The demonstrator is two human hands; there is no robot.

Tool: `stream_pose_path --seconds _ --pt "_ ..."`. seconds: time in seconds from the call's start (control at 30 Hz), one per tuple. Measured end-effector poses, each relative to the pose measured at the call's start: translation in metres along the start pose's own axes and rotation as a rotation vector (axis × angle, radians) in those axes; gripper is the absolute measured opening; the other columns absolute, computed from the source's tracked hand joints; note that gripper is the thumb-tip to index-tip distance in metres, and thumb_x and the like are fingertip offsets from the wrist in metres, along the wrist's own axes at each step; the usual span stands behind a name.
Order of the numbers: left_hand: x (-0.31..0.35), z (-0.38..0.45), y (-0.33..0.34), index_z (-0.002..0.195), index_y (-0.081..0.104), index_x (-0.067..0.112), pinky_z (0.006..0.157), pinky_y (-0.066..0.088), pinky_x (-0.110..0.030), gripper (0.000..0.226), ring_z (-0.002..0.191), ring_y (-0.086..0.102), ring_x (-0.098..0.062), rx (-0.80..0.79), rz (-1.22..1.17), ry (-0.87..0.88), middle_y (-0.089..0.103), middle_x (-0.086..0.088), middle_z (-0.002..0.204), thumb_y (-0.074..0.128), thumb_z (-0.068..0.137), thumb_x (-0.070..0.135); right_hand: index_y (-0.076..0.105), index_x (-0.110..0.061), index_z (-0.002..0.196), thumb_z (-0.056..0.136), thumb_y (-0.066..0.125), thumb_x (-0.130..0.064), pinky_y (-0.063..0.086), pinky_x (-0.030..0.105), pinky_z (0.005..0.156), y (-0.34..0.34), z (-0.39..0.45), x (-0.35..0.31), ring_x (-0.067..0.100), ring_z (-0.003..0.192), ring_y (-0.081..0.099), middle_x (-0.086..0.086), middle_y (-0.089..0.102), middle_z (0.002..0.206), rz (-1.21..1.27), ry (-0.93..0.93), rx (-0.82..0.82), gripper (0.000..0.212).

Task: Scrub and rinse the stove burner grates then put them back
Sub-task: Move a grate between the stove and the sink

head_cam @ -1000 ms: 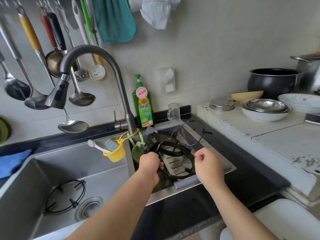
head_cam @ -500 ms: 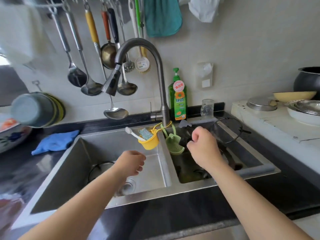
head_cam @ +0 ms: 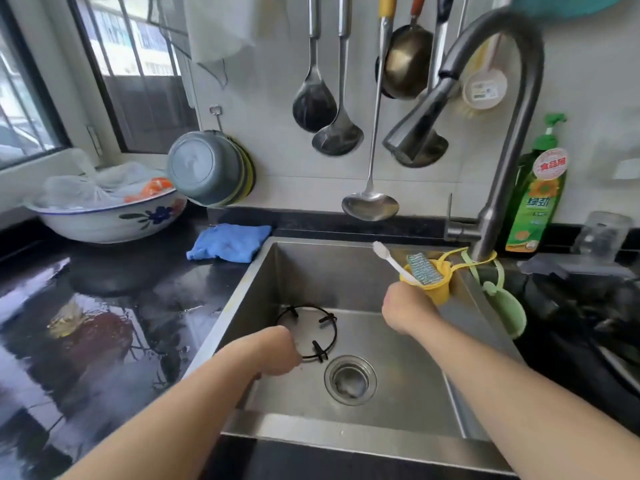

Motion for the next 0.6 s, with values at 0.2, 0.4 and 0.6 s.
stream_pose_path --seconds 0.2,0.4,0.6 --pt "-0.011 0.032 0.031 0.128 0.063 0.004 0.091 0.048 -0.033 0.037 0.120 0.062 -0.031 -0.127 0.226 0.001 0.064 -0.011 0.133 0.046 0.101 0.022 0.065 -0.007 0.114 0.098 0.057 -0.016 0.047 0.036 0.065 -0.018 0.066 -0.020 0.035 0.095 0.065 0.016 0.068 0.106 -0.118 0.061 0.406 0.020" --pt "-0.017 0.042 0.029 0.125 0.061 0.003 0.081 0.046 -0.034 0.035 0.110 0.063 -0.031 -0.087 0.311 -0.013 0.064 -0.013 0.130 0.044 0.099 0.017 0.066 -0.005 0.117 0.096 0.060 -0.010 0.048 0.038 0.068 -0.014 0.089 -0.016 0.036 0.098 0.063 0.018 0.065 0.109 -0.183 0.166 0.314 0.022" --pt "-0.009 0.033 0.024 0.132 0.059 0.000 0.089 0.050 -0.033 0.036 0.122 0.063 -0.031 -0.124 0.324 -0.063 0.063 -0.014 0.133 0.042 0.103 0.014 0.062 -0.023 0.079 0.099 0.057 -0.035 0.033 0.029 0.051 -0.037 0.052 -0.040 0.021 0.064 0.050 0.004 0.060 0.077 -0.009 -0.183 0.359 0.024"
Point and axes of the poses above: each hand's wrist, its own z-axis towards the middle knuckle, its own y-axis out of the palm, x = y × z, the point moved 2 cm from there along z, towards the middle knuckle
